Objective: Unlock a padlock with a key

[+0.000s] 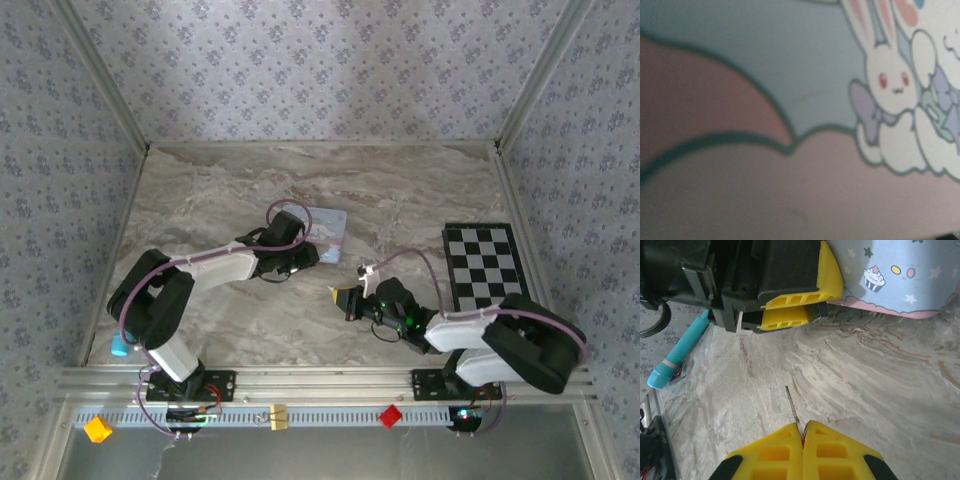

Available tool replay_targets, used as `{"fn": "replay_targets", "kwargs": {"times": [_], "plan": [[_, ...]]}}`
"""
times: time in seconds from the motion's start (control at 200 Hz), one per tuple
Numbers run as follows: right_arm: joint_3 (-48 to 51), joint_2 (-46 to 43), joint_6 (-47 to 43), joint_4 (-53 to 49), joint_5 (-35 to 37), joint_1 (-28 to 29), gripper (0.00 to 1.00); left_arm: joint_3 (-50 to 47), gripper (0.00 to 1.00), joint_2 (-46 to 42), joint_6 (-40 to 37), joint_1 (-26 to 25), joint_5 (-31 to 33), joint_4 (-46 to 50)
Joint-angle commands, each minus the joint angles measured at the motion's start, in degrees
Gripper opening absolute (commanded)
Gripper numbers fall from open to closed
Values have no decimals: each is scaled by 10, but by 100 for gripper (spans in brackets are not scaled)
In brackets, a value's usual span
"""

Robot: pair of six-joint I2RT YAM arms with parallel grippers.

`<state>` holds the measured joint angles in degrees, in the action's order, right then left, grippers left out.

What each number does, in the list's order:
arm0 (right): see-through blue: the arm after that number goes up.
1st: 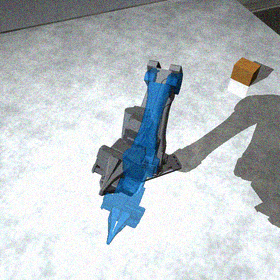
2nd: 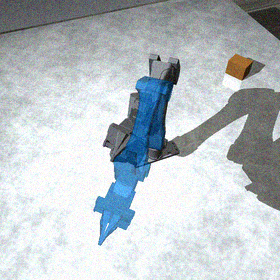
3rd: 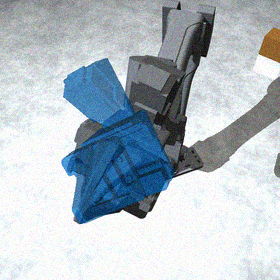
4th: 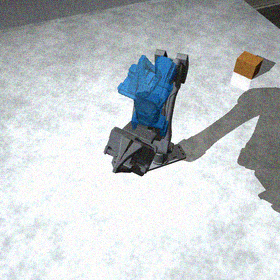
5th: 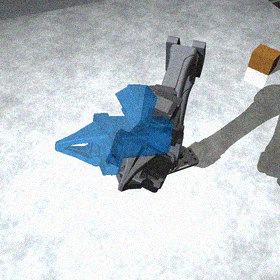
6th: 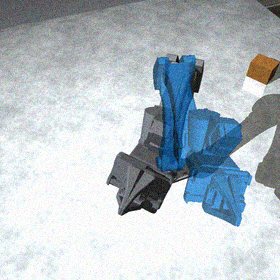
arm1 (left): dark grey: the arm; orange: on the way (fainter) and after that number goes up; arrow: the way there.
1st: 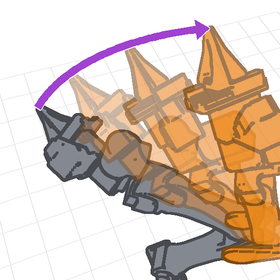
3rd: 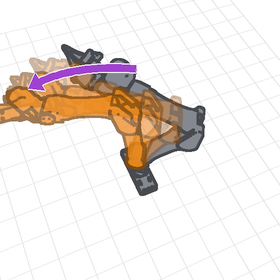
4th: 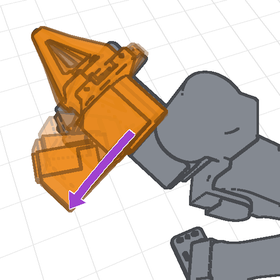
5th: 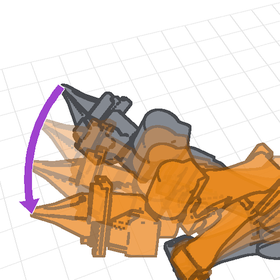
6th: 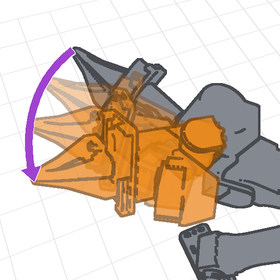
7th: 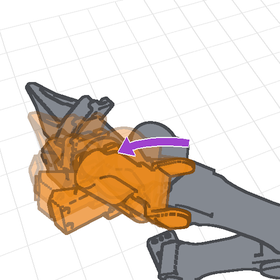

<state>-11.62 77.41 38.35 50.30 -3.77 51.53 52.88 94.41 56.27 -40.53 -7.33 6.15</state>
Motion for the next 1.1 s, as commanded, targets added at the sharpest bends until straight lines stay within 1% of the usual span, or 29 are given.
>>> {"fn": "replay_targets", "kwargs": {"times": [0.0, 0.09, 0.275, 0.64, 0.83, 0.984, 1.094], "plan": [[-21, 40, -19, 107, 11, 1, 0, 24, 28, 0, 38, -9, -29, -33], [-24, 73, -19, 145, 13, -2, 0, 19, 28, 0, 58, -9, -37, -40], [-30, 115, -19, 180, 41, -3, 0, 8, 28, 3, 92, -10, -51, -59], [-18, 157, -4, 199, 91, -2, 0, -1, 28, 8, 123, -10, -63, -82], [-14, 189, 7, 232, 96, -4, 0, -9, 27, 10, 141, -10, -70, -98], [-9, 195, 16, 247, 110, -8, 0, -11, 27, 9, 145, -10, -71, -101], [-9, 204, 26, 260, 106, -16, 0, -16, 27, 9, 150, -11, -71, -109]]}}
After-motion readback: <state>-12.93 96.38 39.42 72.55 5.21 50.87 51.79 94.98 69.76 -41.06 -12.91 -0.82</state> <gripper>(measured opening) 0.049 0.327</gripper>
